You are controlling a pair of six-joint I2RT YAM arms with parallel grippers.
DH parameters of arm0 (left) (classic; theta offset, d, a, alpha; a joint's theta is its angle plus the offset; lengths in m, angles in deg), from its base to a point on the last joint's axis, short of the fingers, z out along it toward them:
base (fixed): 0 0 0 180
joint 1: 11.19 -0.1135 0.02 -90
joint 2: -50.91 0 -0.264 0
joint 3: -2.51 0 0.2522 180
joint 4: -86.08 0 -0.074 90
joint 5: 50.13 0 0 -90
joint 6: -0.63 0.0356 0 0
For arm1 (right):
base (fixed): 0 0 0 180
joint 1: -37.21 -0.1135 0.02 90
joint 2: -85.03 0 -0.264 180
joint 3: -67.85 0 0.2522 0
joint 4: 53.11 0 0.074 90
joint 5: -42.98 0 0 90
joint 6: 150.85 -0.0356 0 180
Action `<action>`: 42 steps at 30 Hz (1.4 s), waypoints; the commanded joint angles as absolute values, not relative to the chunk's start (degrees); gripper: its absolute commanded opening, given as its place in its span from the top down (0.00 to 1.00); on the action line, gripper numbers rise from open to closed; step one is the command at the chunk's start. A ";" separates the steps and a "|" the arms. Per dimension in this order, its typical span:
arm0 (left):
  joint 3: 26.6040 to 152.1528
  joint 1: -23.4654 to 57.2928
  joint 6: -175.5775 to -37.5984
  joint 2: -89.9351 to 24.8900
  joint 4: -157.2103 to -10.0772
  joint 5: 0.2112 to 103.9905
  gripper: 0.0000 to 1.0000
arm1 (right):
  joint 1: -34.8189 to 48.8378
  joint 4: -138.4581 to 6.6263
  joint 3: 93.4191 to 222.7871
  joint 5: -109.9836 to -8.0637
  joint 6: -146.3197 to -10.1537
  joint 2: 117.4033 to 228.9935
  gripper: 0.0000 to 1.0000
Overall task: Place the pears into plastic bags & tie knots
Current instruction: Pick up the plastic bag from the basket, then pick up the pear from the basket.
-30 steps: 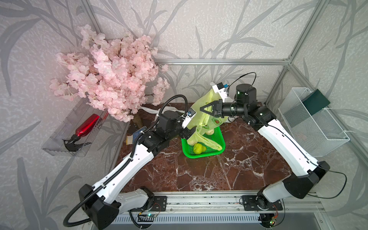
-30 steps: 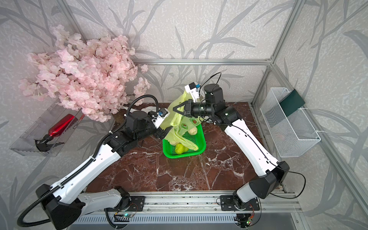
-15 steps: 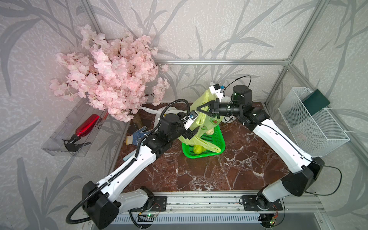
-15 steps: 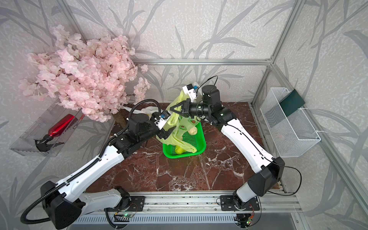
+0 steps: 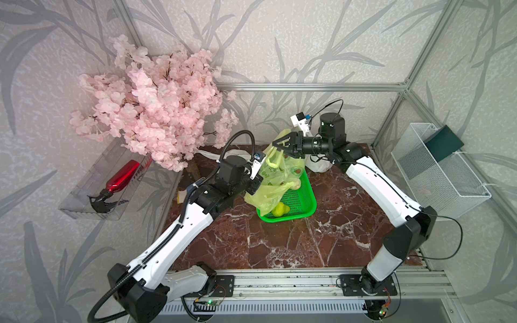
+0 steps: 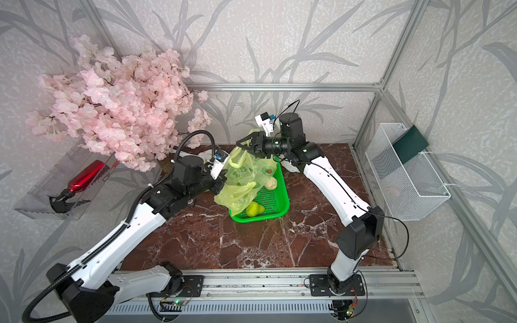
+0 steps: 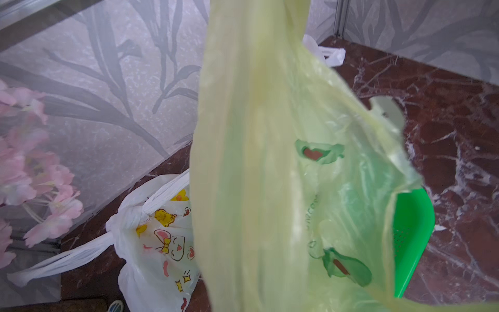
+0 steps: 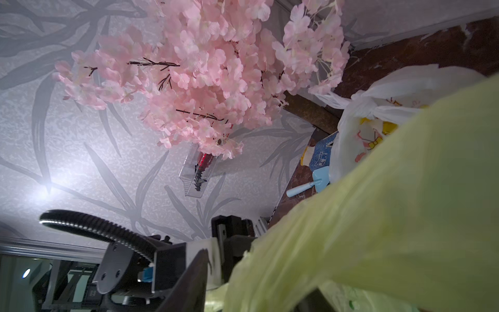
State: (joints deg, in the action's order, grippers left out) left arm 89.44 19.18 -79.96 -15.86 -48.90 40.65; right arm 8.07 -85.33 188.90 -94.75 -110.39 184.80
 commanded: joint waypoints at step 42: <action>88.76 -5.48 -119.89 -10.43 -28.14 55.86 1.00 | -1.53 -80.64 167.33 -65.31 -119.59 206.31 0.05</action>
State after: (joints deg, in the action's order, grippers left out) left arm 88.76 -5.32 -118.27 -12.40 -28.22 57.85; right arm -1.79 -88.17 168.94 -64.19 -110.83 206.37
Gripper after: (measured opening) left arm 0.048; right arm 0.945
